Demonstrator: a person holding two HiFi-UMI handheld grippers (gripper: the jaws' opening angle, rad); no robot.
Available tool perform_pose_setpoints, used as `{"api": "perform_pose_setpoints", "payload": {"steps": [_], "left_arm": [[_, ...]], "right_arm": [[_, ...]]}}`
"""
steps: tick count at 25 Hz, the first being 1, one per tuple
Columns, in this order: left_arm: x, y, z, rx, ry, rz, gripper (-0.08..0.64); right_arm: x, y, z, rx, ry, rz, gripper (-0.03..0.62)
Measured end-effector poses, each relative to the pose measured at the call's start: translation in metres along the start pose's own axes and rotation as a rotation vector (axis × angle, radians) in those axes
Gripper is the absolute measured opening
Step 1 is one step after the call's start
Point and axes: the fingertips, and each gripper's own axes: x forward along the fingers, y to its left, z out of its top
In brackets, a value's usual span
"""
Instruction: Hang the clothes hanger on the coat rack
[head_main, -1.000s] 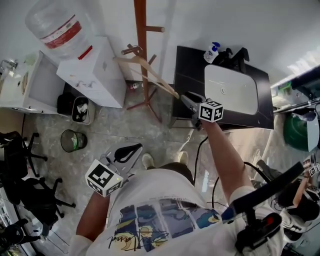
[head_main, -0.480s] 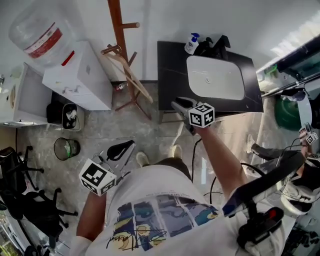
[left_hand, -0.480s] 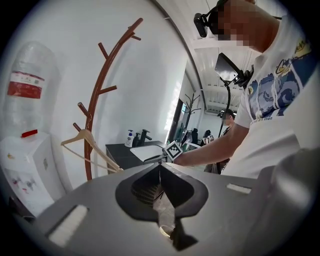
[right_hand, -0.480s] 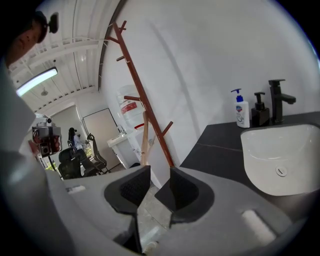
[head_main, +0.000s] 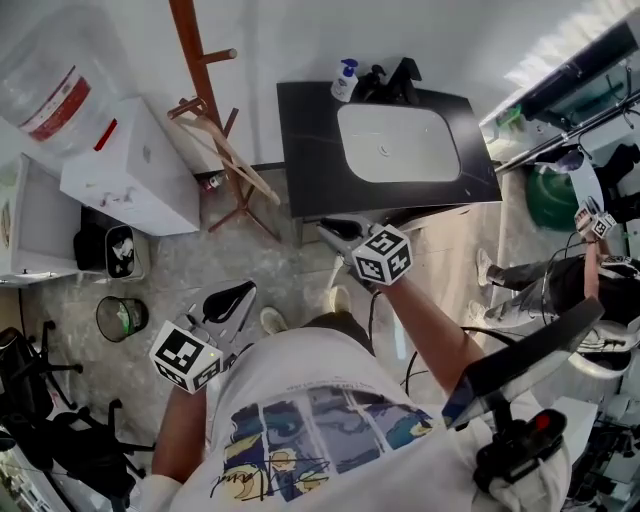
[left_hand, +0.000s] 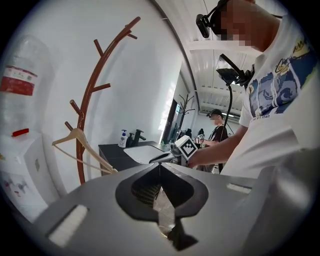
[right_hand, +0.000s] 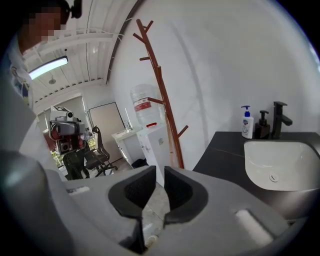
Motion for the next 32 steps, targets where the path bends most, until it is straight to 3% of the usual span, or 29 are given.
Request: {"api": "perform_pose_setpoints", "payload": {"steps": [3, 18, 32], "left_arm": [[0.003, -0.002, 0.001, 0.002, -0.006, -0.020, 0.006], [-0.012, -0.012, 0.003, 0.022, -0.016, -0.038, 0.006], [-0.028, -0.007, -0.007, 0.015, -0.006, -0.038, 0.006]], "right_arm": [[-0.017, 0.022, 0.005, -0.017, 0.005, 0.000, 0.005], [-0.043, 0.150, 0.054, -0.243, -0.021, 0.098, 0.002], [-0.040, 0.191, 0.068, -0.303, -0.035, 0.152, 0.002]]}}
